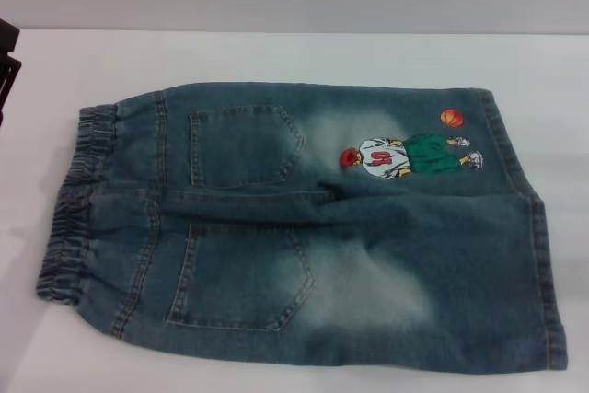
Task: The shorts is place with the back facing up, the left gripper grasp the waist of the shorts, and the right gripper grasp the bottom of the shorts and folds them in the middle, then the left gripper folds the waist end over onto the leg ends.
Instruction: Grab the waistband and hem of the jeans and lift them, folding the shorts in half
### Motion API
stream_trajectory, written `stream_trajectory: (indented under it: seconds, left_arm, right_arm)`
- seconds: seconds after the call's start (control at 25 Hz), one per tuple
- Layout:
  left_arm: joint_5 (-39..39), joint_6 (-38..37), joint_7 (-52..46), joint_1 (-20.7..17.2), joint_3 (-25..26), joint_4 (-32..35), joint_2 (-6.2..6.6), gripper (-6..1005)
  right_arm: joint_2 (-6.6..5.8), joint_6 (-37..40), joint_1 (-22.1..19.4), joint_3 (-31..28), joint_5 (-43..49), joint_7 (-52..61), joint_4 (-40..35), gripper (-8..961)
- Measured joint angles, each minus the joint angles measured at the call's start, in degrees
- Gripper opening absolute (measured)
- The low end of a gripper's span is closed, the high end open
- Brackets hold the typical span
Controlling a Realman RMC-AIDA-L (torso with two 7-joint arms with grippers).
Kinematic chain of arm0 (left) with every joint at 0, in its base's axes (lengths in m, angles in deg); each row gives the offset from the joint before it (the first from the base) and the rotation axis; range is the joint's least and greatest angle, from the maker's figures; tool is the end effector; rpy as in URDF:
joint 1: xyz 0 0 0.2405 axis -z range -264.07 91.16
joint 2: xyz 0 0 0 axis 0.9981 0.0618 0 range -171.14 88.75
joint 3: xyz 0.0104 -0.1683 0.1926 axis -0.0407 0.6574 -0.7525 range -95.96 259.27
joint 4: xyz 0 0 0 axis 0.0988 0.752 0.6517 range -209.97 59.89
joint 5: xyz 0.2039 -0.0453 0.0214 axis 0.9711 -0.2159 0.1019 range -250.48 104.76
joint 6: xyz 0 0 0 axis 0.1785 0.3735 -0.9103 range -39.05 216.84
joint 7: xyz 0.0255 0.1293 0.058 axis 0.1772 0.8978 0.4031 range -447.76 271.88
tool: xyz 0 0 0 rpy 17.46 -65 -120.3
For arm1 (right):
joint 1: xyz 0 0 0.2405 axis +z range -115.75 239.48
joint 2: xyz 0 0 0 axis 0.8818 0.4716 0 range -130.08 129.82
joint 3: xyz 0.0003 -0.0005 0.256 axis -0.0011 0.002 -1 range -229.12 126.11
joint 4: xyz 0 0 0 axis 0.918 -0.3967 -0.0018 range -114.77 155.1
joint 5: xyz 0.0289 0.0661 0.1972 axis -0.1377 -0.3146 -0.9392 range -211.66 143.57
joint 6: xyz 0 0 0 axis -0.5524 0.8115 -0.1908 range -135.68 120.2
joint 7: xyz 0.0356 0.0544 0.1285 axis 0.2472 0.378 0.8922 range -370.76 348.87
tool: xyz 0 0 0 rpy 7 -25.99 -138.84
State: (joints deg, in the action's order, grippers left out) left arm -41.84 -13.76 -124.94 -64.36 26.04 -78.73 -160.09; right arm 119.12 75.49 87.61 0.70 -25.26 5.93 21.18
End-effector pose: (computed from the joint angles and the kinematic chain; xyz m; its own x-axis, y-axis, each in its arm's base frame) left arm -0.3100 0.2668 0.0285 0.2820 -0.2968 0.9124 0.8335 -0.3951 -0.3862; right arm 0.3580 0.3080 0.0617 0.5917 0.3174 -0.7411 -0.8040 0.1651 -0.5712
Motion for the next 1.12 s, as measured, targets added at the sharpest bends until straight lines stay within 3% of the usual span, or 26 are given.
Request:
stream_trajectory:
  seconds: [0.8,1.12]
  left_arm:
    - [0.0,0.5,-2.8,-0.1,-0.5,0.0,0.13,846]
    - [0.0,0.8,-8.7,0.4,-6.1,3.5,0.76,845]
  right_arm:
    - [0.0,0.0,0.0,0.0,0.0,0.0,0.1,660]
    - [0.0,0.0,0.0,0.0,0.0,0.0,0.1,660]
